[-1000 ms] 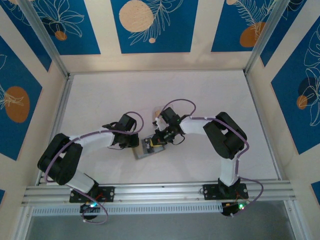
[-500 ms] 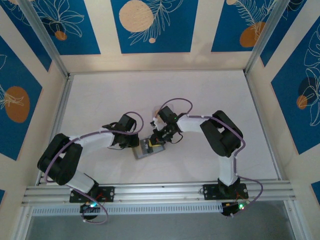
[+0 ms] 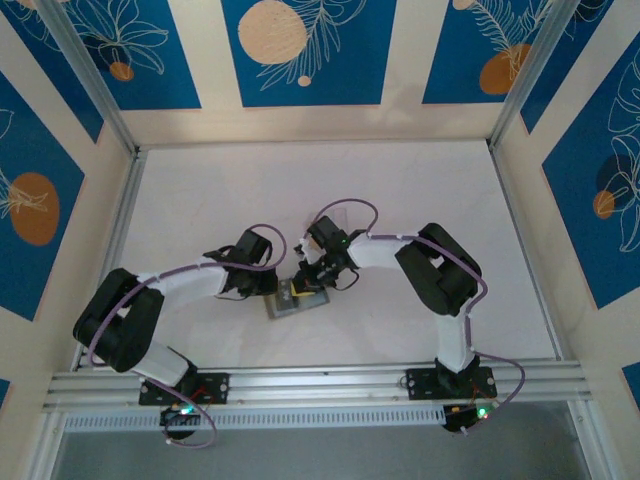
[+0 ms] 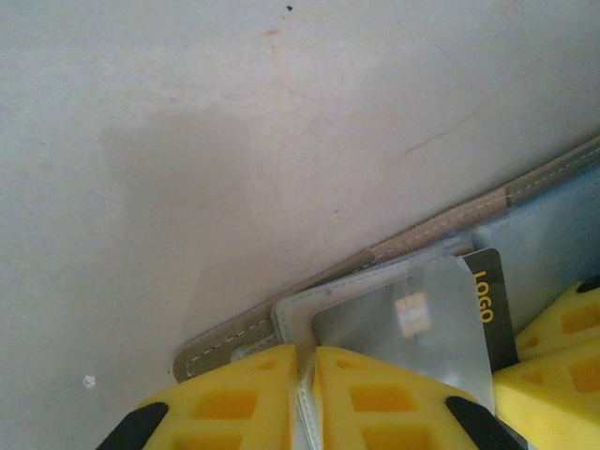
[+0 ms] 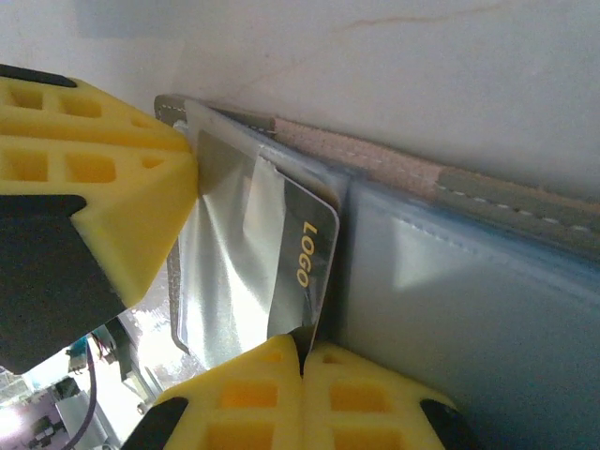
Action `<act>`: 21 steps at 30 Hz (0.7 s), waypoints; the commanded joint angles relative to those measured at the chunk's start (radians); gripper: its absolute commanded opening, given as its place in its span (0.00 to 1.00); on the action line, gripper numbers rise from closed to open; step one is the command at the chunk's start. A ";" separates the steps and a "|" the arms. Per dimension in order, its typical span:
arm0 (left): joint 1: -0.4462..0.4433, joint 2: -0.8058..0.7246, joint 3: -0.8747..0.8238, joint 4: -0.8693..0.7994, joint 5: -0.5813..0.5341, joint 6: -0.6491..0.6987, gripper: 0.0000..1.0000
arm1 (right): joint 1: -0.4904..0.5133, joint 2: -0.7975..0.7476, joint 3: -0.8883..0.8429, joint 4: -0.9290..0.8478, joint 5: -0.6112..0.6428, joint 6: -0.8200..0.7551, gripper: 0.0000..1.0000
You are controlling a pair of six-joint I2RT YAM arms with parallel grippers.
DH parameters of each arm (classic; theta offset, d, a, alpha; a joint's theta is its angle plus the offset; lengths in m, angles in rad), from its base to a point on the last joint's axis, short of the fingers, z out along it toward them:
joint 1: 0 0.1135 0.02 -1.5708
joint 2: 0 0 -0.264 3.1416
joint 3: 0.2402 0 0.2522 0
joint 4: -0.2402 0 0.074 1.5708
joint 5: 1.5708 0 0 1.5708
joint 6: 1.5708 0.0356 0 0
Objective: Put the credit cards into the card holder
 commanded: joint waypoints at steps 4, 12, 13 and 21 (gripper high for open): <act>-0.010 0.048 -0.047 -0.017 -0.014 0.002 0.14 | 0.054 0.004 -0.066 0.109 -0.002 0.067 0.06; 0.012 -0.024 -0.048 -0.018 0.060 -0.015 0.18 | 0.020 -0.127 -0.045 -0.059 0.079 -0.018 0.28; 0.021 -0.040 -0.048 -0.017 0.080 -0.020 0.19 | 0.018 -0.130 -0.040 -0.076 0.084 -0.026 0.29; 0.072 -0.151 -0.071 -0.060 0.109 -0.022 0.18 | 0.003 -0.142 -0.019 -0.132 0.117 -0.052 0.29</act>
